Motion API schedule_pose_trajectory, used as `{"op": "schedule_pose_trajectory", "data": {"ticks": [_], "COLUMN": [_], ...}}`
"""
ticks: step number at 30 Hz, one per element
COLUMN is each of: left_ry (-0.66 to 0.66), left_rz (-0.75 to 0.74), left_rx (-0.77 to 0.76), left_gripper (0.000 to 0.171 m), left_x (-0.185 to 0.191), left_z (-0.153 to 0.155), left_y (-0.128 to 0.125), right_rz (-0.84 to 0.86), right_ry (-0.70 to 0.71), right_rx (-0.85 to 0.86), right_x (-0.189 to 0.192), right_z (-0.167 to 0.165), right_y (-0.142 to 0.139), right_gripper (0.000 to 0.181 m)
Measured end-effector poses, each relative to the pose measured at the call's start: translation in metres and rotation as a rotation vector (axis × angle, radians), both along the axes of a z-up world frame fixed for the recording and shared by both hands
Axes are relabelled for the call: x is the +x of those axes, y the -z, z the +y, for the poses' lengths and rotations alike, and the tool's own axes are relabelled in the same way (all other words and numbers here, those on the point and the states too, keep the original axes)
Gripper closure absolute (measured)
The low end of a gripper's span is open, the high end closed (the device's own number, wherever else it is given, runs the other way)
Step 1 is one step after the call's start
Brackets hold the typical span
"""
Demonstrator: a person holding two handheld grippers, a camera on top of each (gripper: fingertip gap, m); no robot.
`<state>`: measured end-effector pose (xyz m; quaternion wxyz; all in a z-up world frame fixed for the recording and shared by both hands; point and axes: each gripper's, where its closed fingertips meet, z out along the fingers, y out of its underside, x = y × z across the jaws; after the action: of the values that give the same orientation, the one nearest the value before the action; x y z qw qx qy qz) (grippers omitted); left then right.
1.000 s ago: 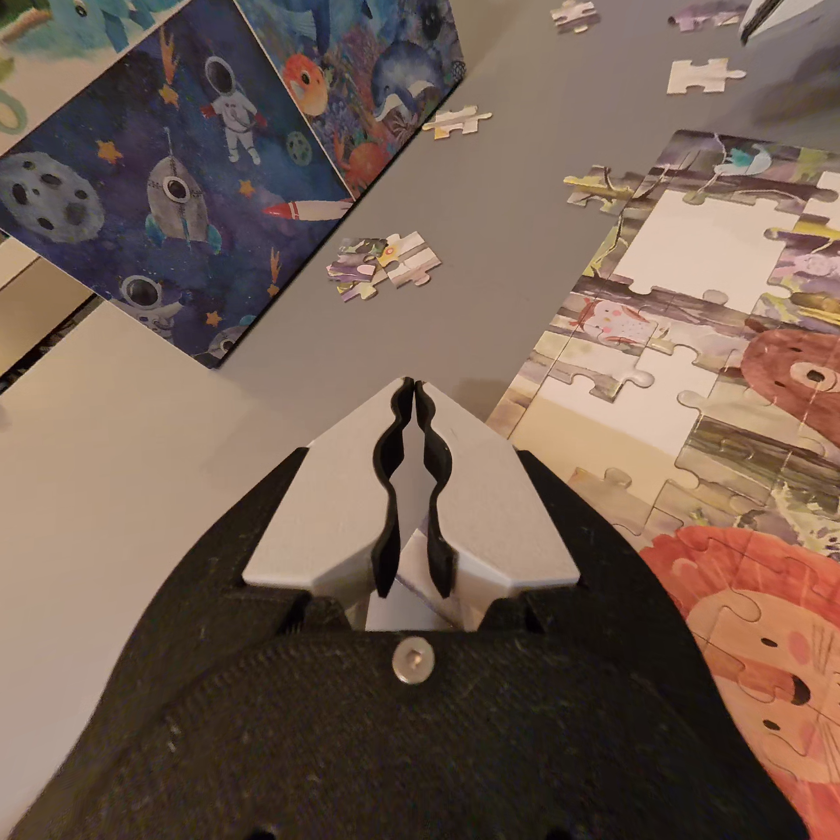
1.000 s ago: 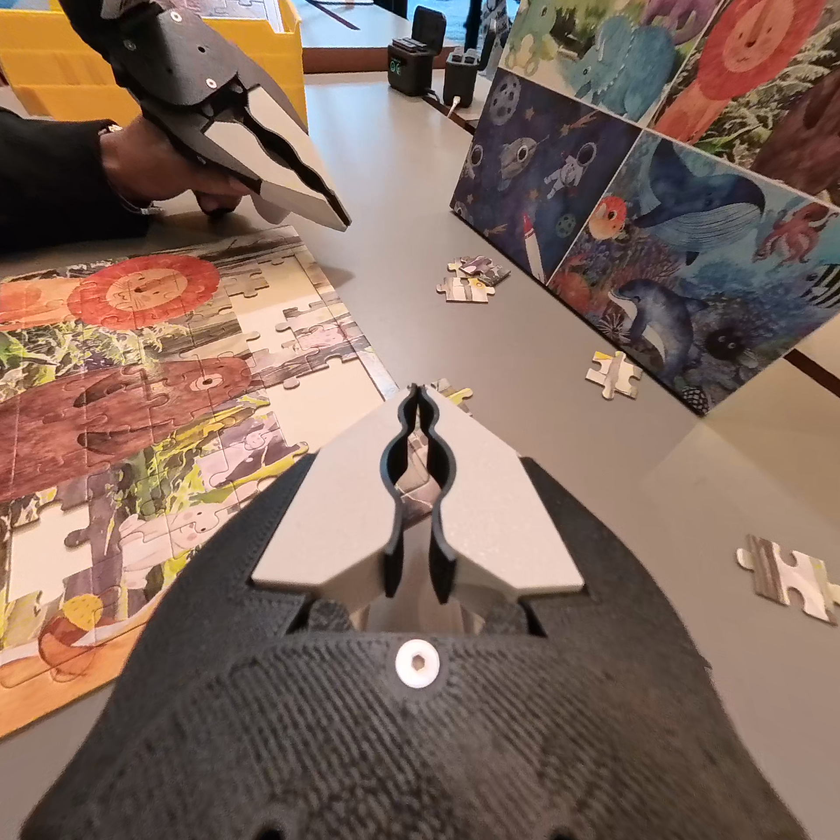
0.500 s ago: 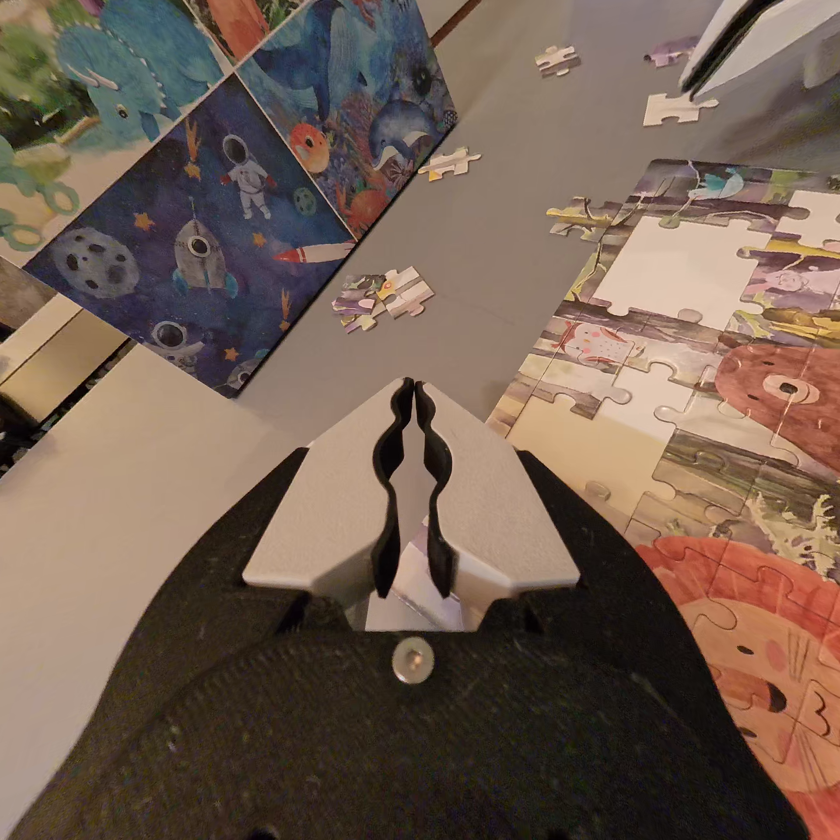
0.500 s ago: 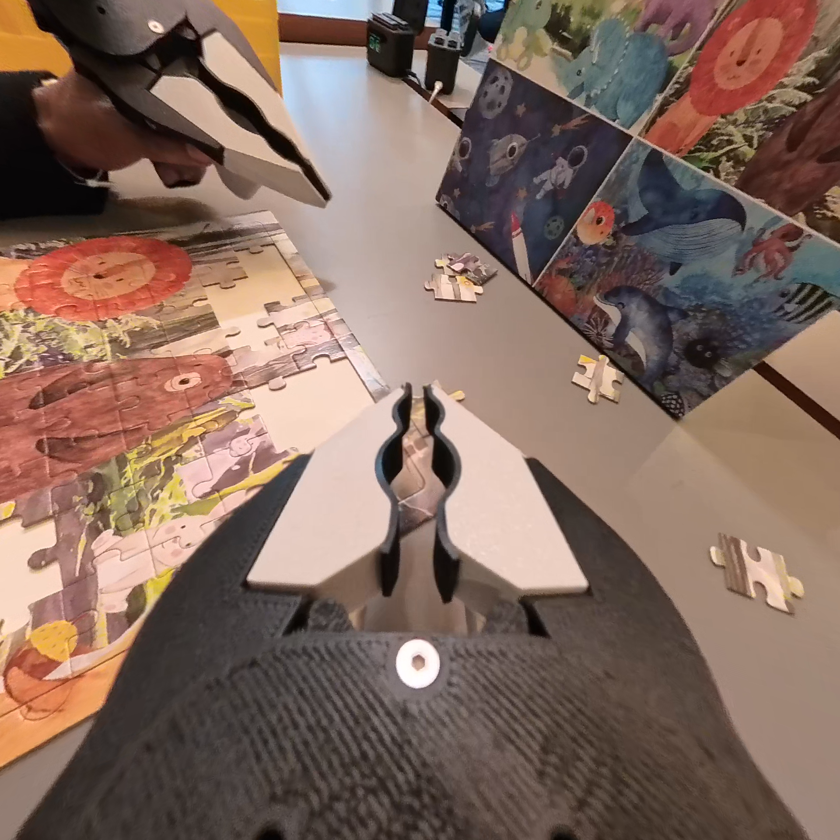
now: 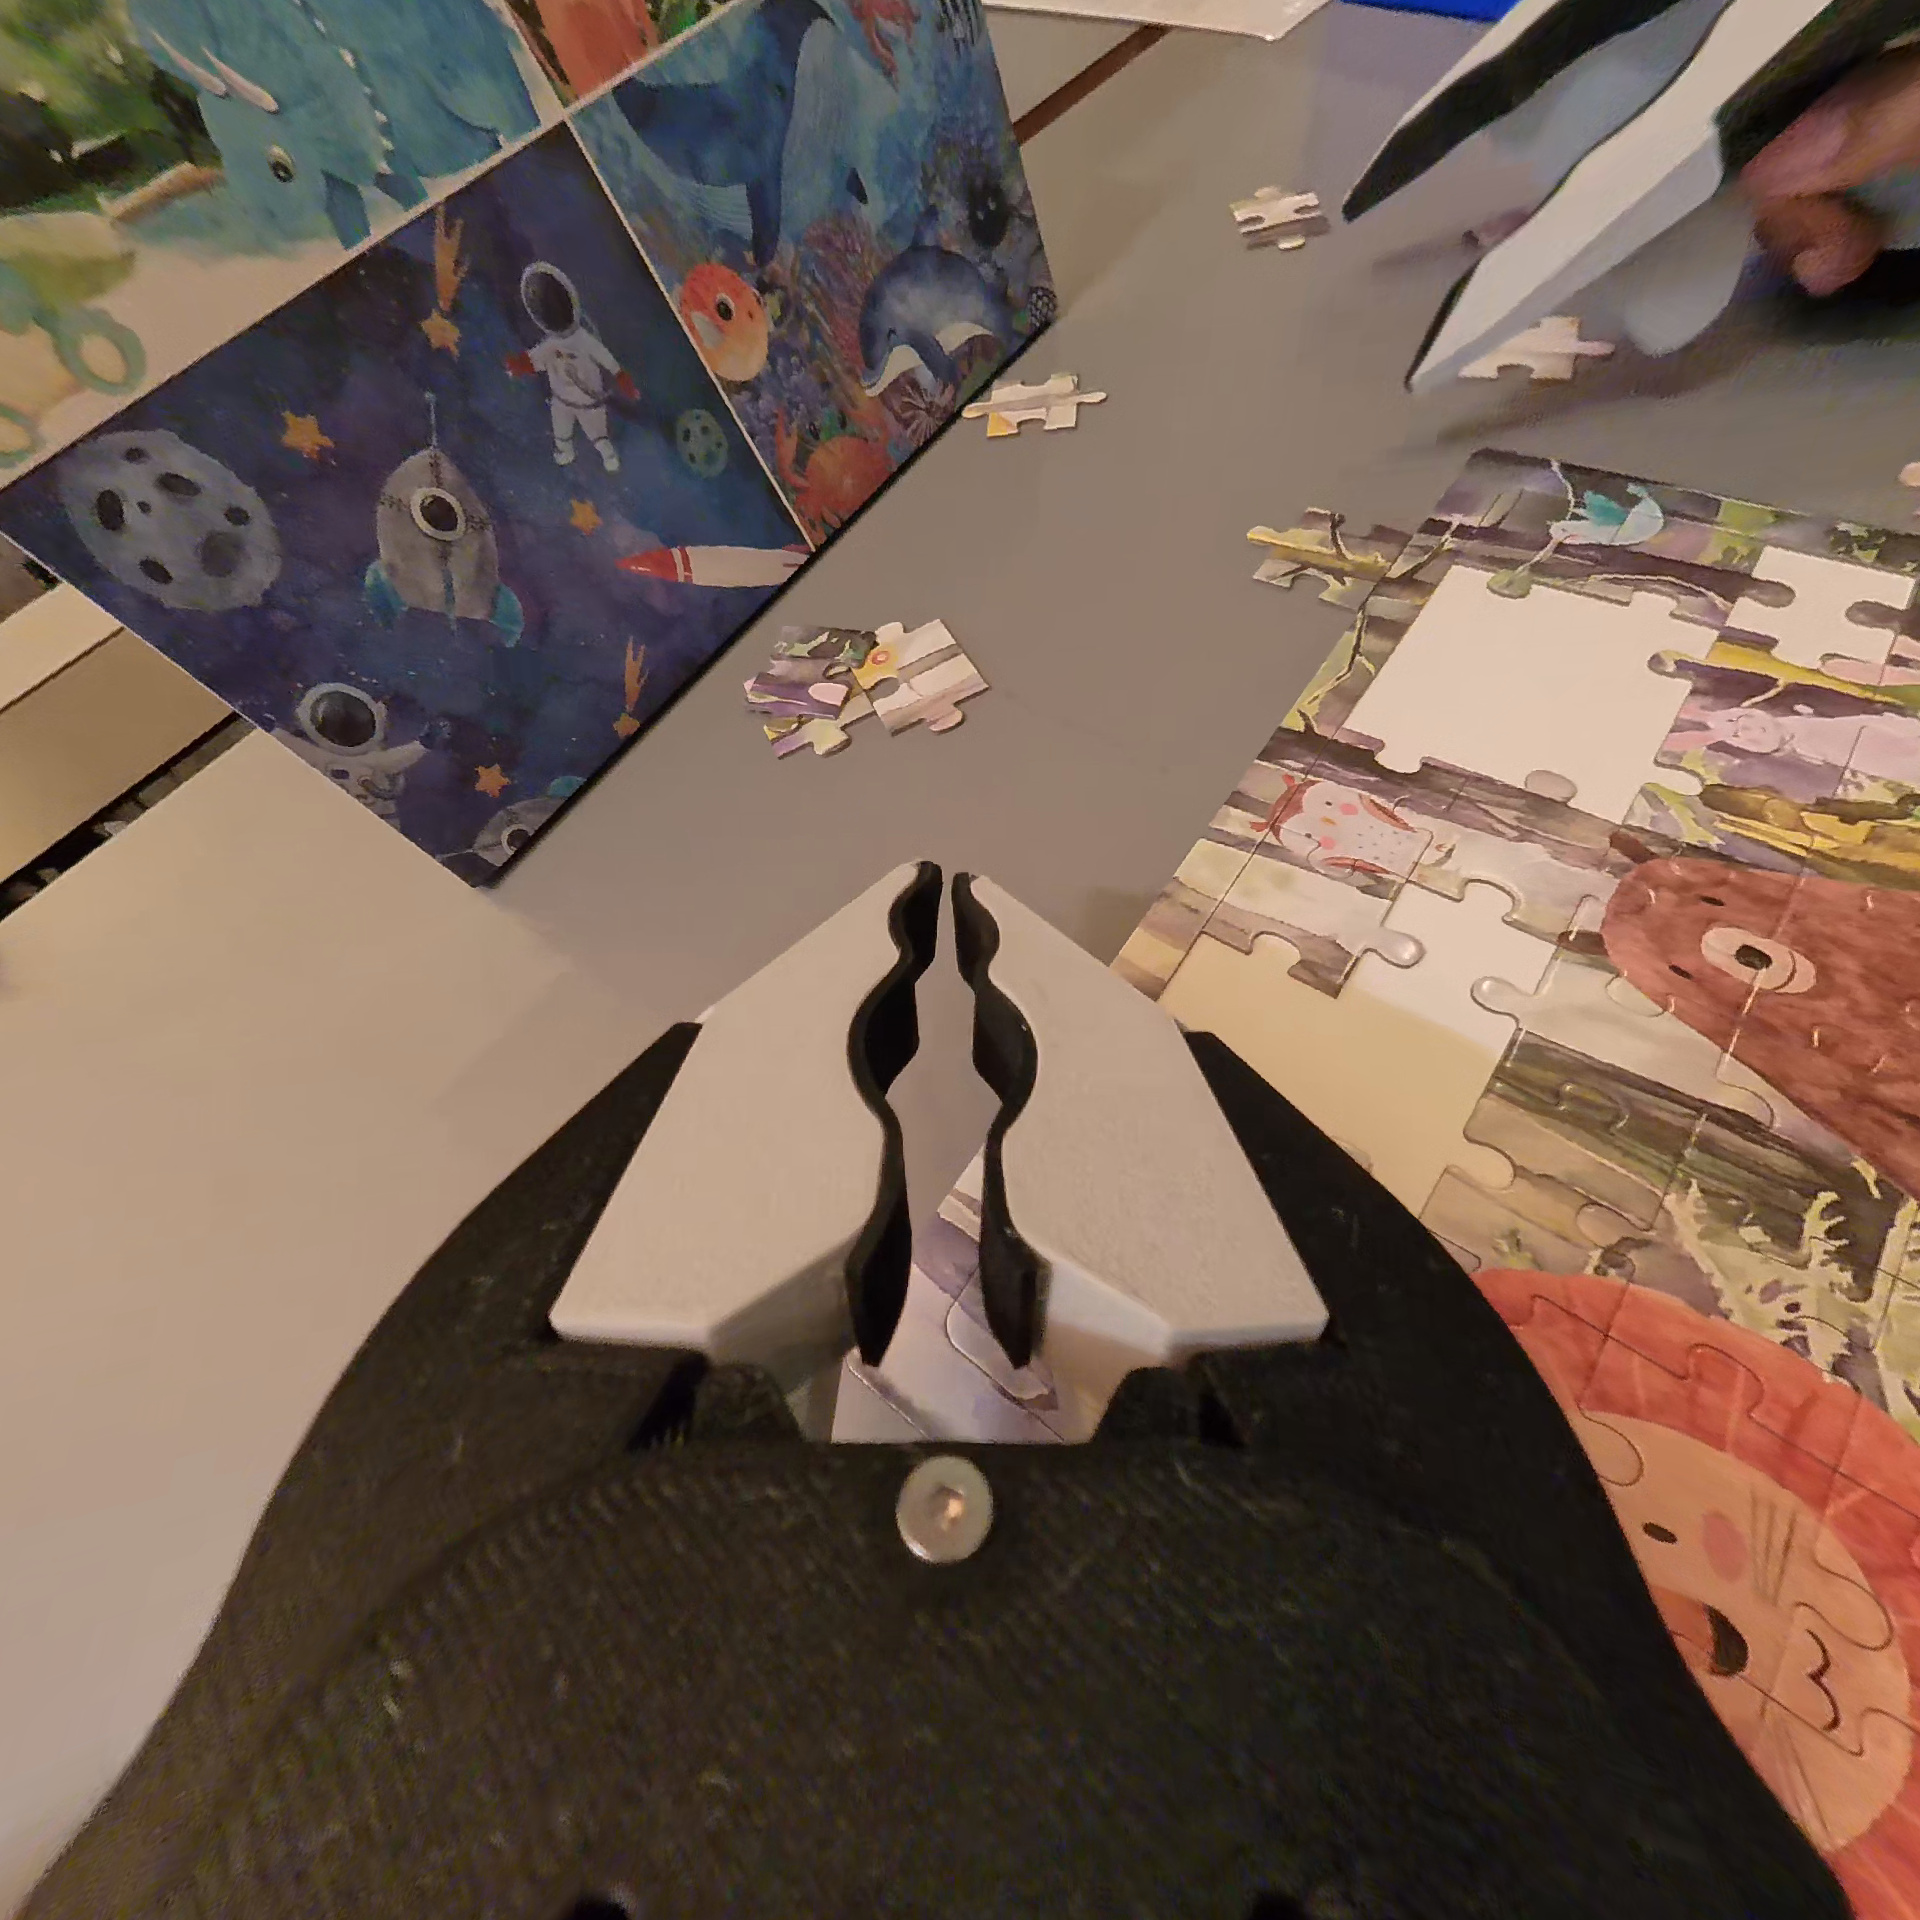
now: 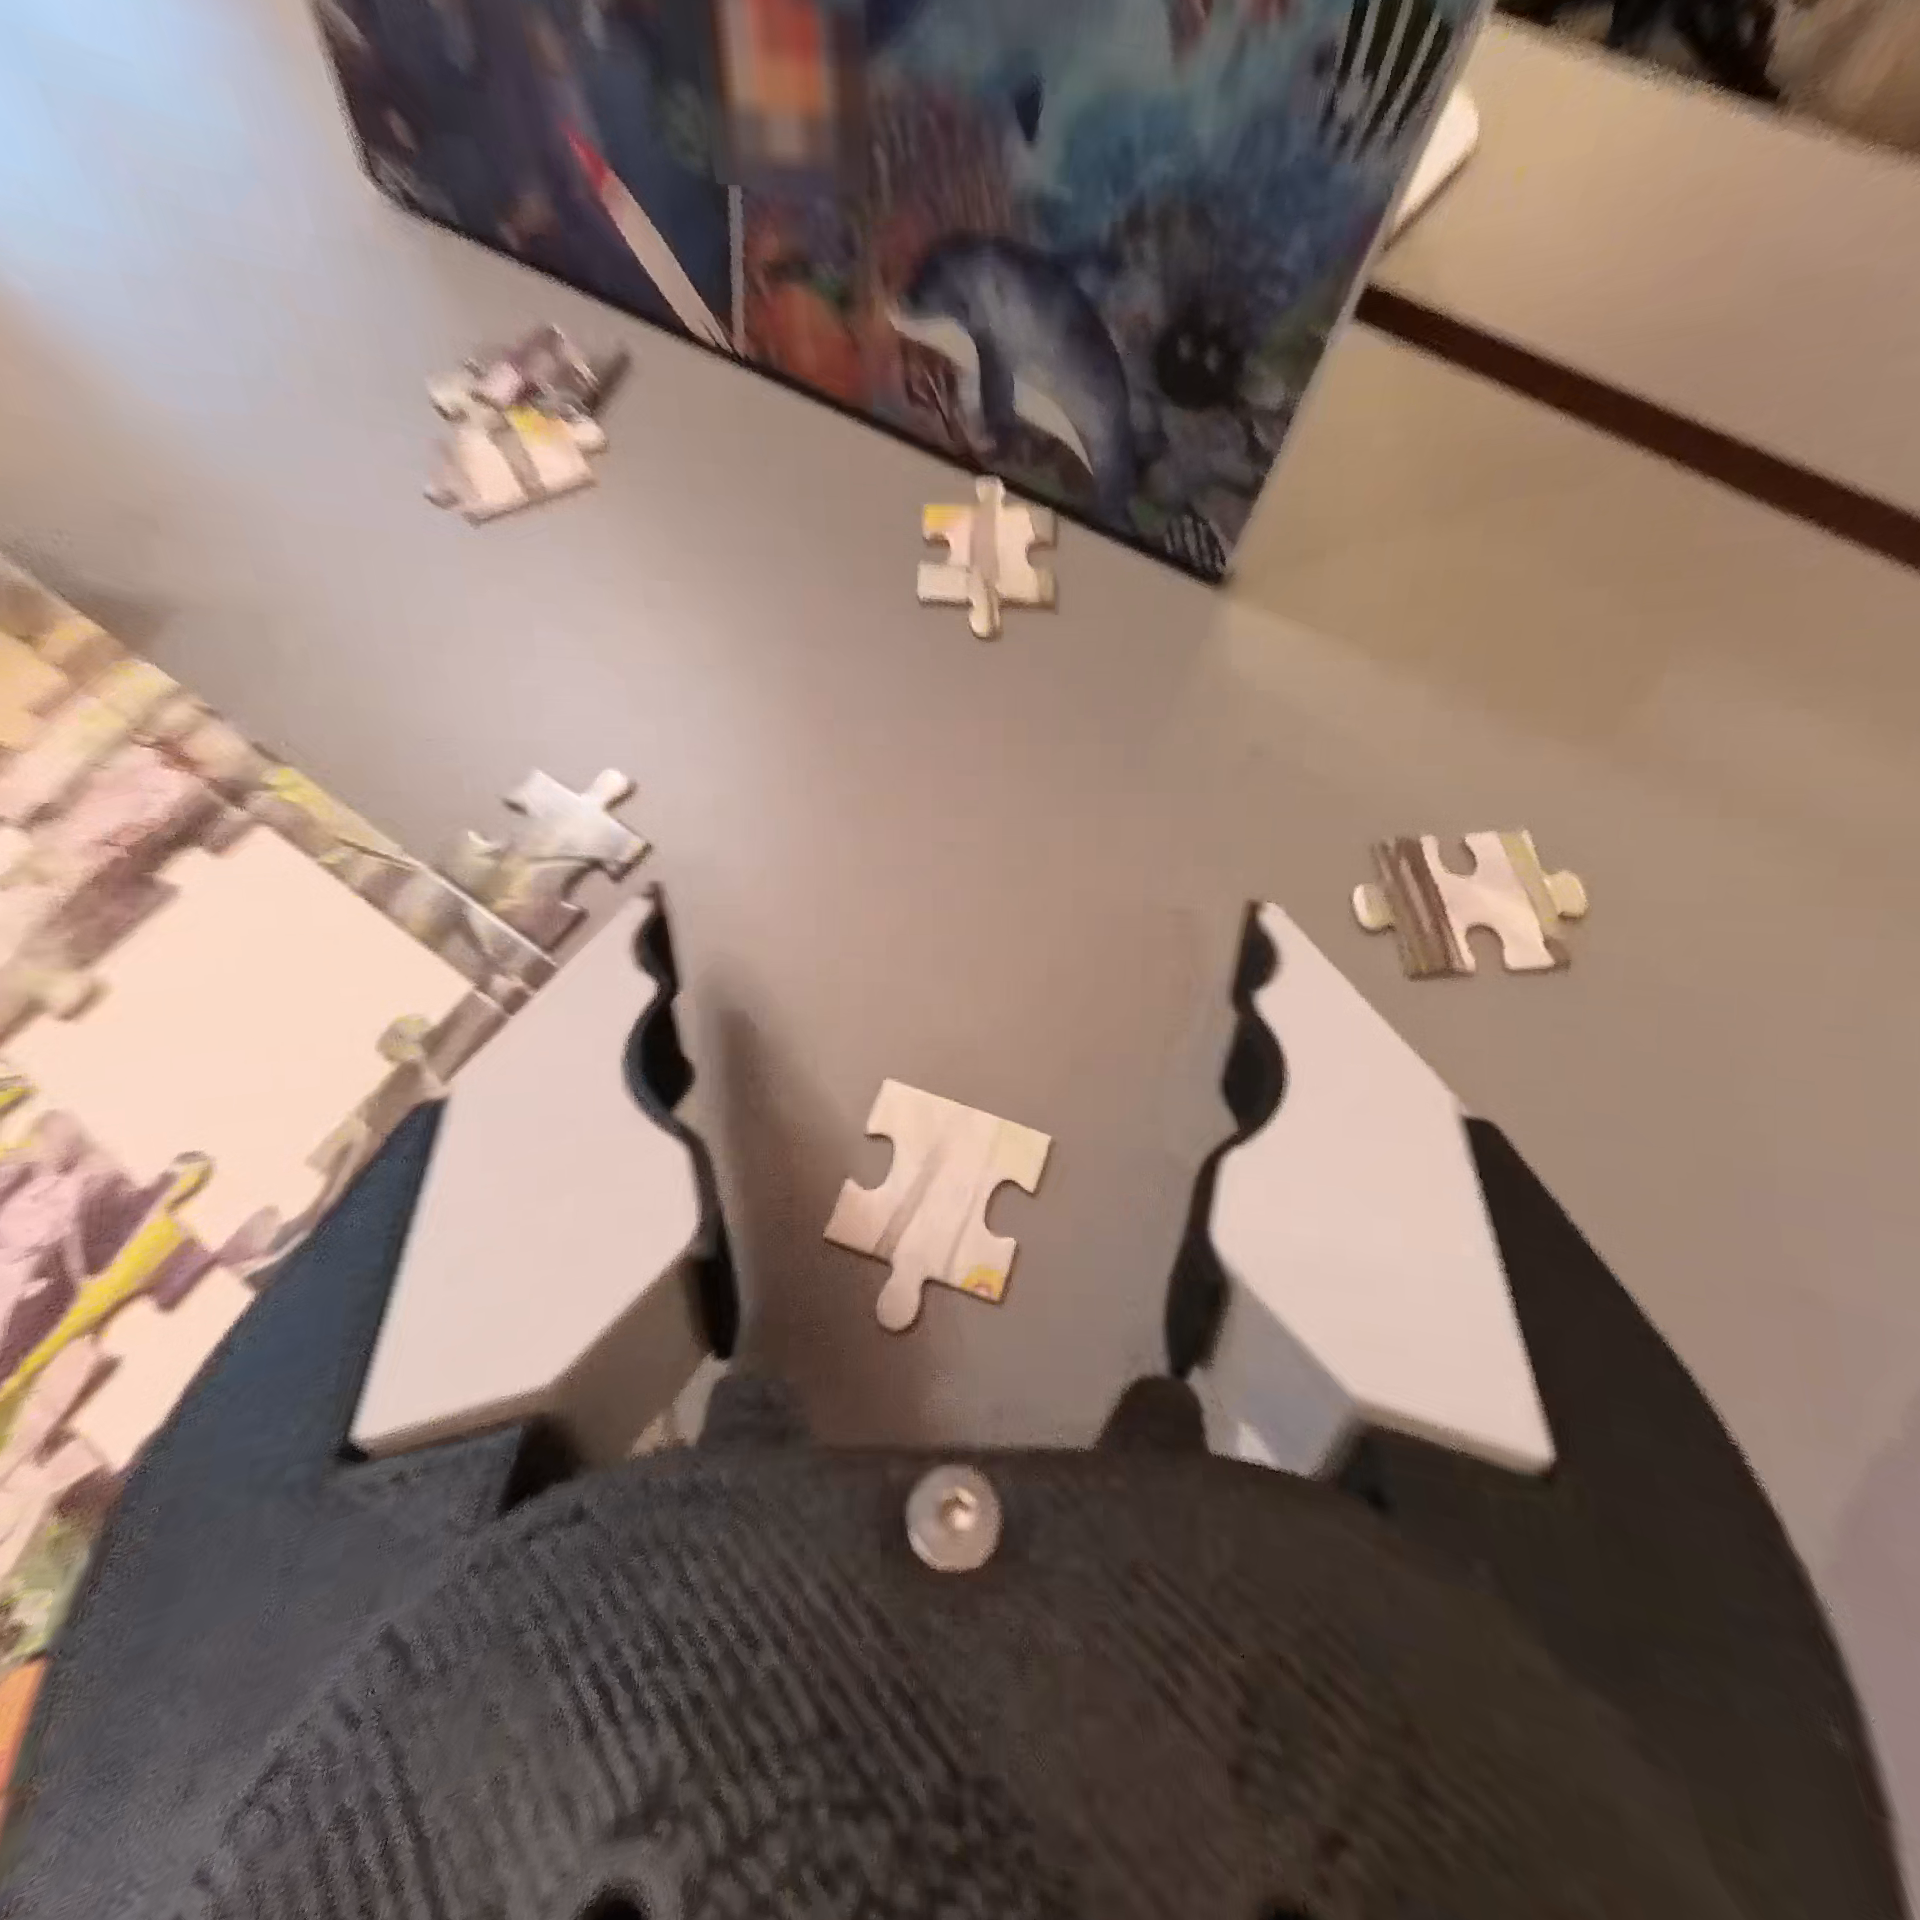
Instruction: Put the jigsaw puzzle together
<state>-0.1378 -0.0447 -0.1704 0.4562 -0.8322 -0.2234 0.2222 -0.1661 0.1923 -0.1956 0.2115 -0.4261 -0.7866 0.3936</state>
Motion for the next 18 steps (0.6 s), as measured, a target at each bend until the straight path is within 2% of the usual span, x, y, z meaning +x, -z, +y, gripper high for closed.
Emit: {"op": "schedule_pose_trajectory", "data": {"ticks": [2,6,11,18], "left_ry": [0.002,0.003,-0.023,-0.041], "left_rz": [0.004,0.020,0.056,0.052], "left_rx": [-0.005,-0.028,-0.064,-0.074], "left_gripper": [0.171,0.171,0.171,0.171], "left_x": [0.001,0.000,-0.004,-0.008], "left_z": [0.000,0.001,-0.003,-0.005], "left_y": [0.000,0.002,0.003,0.005], "right_rz": [-0.074,-0.104,-0.140,-0.141], "right_ry": [0.032,0.064,0.151,0.154], "right_rx": [0.104,0.079,0.088,0.090], "right_x": [-0.002,-0.004,-0.009,-0.009], "right_z": [0.004,0.007,0.020,0.020], "right_y": [0.019,0.021,0.027,0.027], "right_gripper": [0.053,0.050,0.023,0.022]}}
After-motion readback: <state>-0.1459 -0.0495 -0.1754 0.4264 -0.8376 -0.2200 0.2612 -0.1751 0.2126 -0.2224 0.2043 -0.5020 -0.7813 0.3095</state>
